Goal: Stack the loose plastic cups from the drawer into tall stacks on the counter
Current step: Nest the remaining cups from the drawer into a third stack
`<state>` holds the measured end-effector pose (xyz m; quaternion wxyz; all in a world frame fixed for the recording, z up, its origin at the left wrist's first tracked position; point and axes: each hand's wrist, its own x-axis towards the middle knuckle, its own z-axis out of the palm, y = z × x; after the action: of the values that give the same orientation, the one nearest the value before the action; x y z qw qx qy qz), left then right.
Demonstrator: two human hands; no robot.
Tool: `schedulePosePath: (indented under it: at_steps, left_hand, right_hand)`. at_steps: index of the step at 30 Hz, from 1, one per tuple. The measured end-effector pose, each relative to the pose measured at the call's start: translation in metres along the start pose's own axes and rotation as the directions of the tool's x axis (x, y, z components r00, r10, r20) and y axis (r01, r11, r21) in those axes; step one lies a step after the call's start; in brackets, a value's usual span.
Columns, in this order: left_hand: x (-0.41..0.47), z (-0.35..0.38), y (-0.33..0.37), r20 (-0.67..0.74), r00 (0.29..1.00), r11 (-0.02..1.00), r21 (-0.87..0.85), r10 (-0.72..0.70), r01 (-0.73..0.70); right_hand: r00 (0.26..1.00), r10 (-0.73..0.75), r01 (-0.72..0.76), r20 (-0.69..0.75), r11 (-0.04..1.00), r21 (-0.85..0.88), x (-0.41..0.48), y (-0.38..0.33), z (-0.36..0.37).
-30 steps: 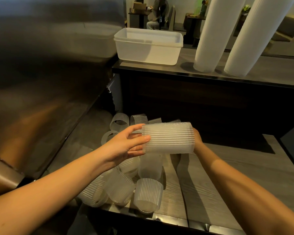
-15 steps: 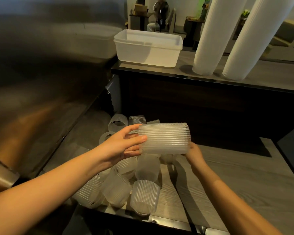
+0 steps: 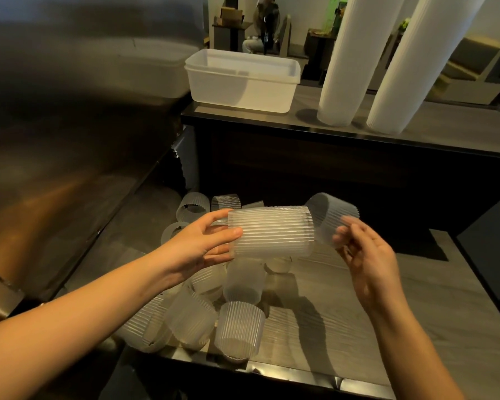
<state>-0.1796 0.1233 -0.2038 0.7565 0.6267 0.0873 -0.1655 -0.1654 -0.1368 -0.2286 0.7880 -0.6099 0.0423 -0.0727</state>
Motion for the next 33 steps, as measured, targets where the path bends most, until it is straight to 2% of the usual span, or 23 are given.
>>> schedulePosePath:
  at_steps: [6,13,16,17,19,20,22,26,30,33]
  left_hand:
    - [0.0,-0.001,-0.001,-0.02,1.0,1.0,0.019,0.014,-0.013]
    - [-0.004,0.002,-0.001,0.024,1.0,1.0,0.022,-0.007,0.006]
    - [-0.004,0.002,0.001,0.02,1.0,1.0,-0.005,-0.004,0.004]
    - [-0.004,0.002,0.001,0.012,1.0,1.0,-0.008,0.0,0.0]
    - [-0.003,0.001,0.001,-0.008,1.0,1.0,0.013,0.011,-0.011]
    - [-0.002,0.0,0.001,-0.014,1.0,1.0,0.026,0.016,-0.015]
    - [-0.001,-0.002,0.0,-0.013,1.0,0.999,0.033,0.02,-0.02]
    - [0.0,-0.003,0.0,-0.013,1.0,0.999,0.039,0.016,-0.016]
    - [0.0,-0.002,0.001,-0.02,1.0,1.0,0.027,0.014,-0.014]
    - [-0.001,-0.002,0.002,-0.015,1.0,0.999,0.041,0.022,-0.022]
  right_hand:
    - [0.974,-0.027,0.07,0.224,0.98,-0.187,-0.017,0.007,0.0]
    - [0.911,0.076,0.087,0.404,0.925,-0.371,-0.025,-0.002,0.01]
    - [0.945,0.012,0.098,0.327,0.943,-0.317,-0.017,0.006,0.011]
    - [0.966,-0.018,0.097,0.259,0.951,-0.294,-0.014,0.01,0.01]
    - [0.991,-0.064,0.103,0.115,0.923,-0.372,-0.006,0.026,0.005]
    - [0.993,-0.077,0.107,0.085,0.887,-0.449,-0.002,0.036,0.004]
    - [0.992,-0.053,0.113,0.113,0.772,-0.625,0.002,0.057,0.002]
    - [0.963,0.026,0.235,0.267,0.401,-0.886,0.015,0.092,0.005]
    - [0.891,0.084,0.436,0.447,0.12,-0.892,0.026,0.11,0.007]
    - [0.844,0.073,0.53,0.531,0.033,-0.847,0.03,0.121,0.005]
